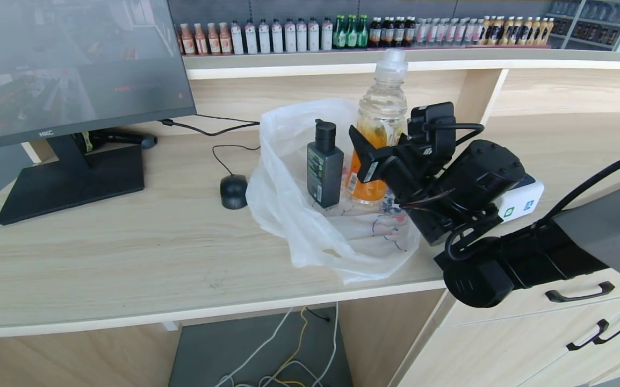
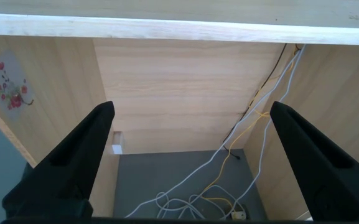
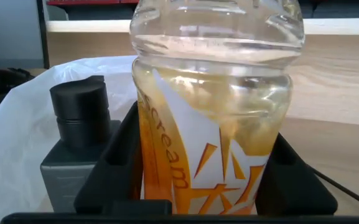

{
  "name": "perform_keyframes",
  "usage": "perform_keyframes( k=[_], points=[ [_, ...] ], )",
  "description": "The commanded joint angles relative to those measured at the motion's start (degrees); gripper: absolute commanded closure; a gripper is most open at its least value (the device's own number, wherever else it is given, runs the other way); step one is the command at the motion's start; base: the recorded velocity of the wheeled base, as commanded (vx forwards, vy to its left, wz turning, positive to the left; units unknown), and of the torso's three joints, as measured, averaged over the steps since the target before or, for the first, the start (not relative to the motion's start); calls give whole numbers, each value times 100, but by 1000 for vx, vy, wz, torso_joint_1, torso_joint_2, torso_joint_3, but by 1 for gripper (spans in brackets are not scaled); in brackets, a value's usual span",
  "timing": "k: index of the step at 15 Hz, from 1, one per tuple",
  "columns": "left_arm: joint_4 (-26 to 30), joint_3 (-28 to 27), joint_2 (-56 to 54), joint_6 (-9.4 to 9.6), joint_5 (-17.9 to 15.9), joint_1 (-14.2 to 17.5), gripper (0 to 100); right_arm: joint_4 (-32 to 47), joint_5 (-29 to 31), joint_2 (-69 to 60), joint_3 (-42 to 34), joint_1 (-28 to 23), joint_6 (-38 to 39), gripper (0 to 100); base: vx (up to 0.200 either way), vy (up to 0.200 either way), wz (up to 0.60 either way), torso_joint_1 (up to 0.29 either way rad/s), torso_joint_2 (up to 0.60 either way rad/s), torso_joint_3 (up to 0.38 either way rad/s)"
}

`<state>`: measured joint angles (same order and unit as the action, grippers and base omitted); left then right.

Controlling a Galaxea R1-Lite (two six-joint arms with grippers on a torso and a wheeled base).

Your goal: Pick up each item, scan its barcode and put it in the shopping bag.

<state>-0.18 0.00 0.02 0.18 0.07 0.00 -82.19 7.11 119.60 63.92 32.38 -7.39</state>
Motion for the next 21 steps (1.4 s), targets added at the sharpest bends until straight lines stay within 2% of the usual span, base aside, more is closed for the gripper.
perform_keyframes(
  k=[1,9,10,21],
  points=[
    [-8,0,-2,-1,1,0,0,27,1,90,-2,5,0,100,0,0,0,0,0,0],
    [1,0,-2,-1,1,0,0,19,-8,90,-116,5,-26,100,0,0,0,0,0,0],
    [1,0,-2,-1,1,0,0,10,-8,90,-116,14,-8,0,0,0,0,0,0,0],
    [1,0,-2,-1,1,0,0,-25,-8,46,-107,14,36,0,0,0,0,0,0,0]
  ],
)
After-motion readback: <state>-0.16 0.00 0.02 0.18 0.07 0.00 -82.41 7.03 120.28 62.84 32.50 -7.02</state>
